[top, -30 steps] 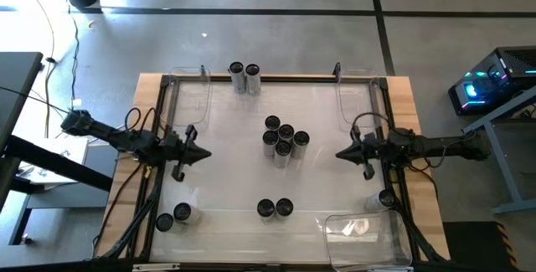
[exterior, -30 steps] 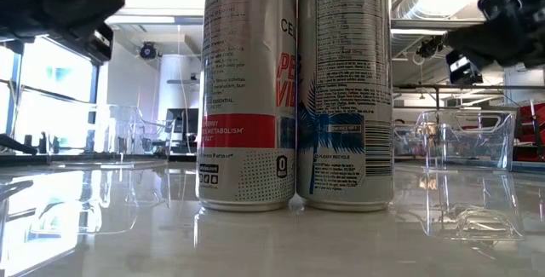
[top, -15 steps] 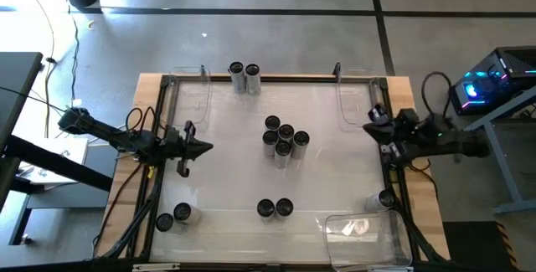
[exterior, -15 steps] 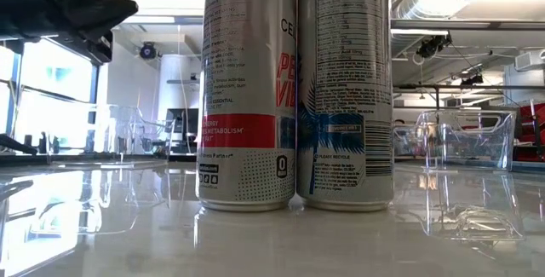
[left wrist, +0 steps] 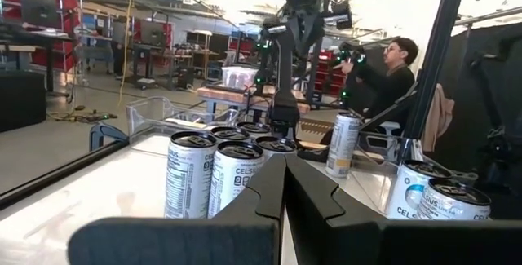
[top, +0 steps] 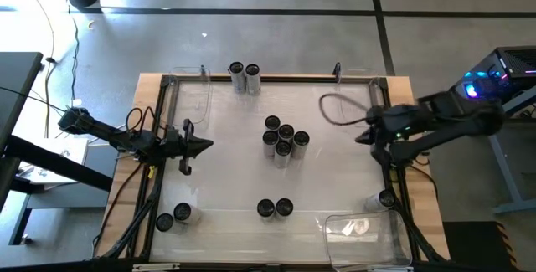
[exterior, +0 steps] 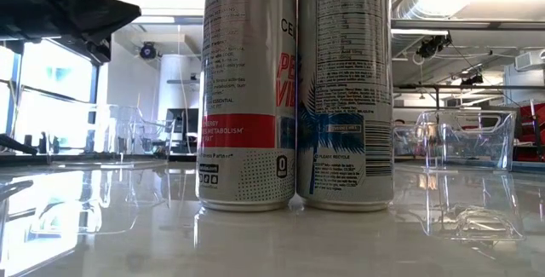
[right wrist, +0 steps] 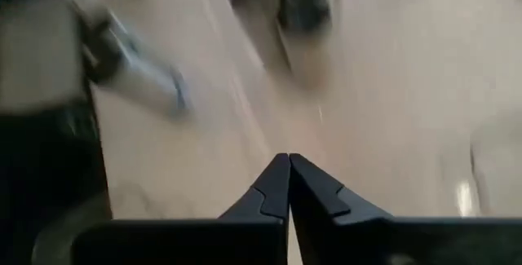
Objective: Sort soda cans
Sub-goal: Put the yellow soda can into the top right transparent bin
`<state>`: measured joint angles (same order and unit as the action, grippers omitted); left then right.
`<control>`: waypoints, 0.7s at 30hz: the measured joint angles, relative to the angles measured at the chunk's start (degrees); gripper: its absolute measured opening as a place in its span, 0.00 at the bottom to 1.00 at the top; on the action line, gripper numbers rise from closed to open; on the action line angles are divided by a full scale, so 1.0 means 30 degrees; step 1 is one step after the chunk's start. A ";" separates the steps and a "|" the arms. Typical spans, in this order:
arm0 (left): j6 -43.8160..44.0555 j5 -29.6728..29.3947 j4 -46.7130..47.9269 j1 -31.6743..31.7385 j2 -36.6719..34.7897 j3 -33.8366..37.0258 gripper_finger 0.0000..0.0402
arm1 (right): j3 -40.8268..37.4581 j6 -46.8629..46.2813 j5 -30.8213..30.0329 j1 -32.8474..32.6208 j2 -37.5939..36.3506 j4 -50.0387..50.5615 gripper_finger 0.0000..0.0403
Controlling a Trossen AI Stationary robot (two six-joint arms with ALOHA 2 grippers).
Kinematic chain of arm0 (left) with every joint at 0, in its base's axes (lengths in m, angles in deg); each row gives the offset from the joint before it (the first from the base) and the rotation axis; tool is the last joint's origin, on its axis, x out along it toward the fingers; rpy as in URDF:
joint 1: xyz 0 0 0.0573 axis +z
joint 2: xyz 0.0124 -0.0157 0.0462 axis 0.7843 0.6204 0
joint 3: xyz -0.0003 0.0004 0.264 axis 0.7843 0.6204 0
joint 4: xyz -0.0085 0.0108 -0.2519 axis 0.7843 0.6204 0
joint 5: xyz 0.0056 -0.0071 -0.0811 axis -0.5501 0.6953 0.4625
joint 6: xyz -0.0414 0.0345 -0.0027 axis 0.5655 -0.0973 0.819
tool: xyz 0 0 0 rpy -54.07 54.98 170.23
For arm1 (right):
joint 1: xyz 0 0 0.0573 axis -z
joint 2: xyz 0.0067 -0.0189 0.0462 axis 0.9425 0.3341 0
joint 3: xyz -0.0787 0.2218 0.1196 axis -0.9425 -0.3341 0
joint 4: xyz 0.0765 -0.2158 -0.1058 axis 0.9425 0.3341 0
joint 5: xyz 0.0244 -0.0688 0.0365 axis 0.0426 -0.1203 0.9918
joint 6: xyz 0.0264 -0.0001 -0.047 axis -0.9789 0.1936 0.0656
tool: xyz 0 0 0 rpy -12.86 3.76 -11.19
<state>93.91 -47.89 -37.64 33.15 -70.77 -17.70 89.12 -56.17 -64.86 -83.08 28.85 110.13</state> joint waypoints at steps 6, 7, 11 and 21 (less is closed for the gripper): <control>0.0012 0.0007 0.0045 0.0000 0.0007 0.0000 0.00 | 0.1347 -0.5961 0.3669 -0.1134 0.2481 0.3149 0.19; 0.0011 0.0007 0.0051 0.0000 -0.0001 0.0000 0.00 | 0.1176 -0.6753 0.4088 -0.1398 0.2481 0.2971 0.23; 0.0012 0.0014 0.0137 0.0000 0.0000 -0.0007 0.00 | 0.0217 -0.9906 0.5528 -0.3015 0.2514 0.3742 0.41; 0.0005 0.0041 0.0534 0.0000 0.0007 -0.0007 0.00 | -0.1611 -1.5737 0.4857 -0.7615 0.1964 0.3660 0.71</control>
<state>93.93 -47.77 -36.04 33.15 -70.75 -17.72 84.29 -103.38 -50.29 -105.93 34.74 121.11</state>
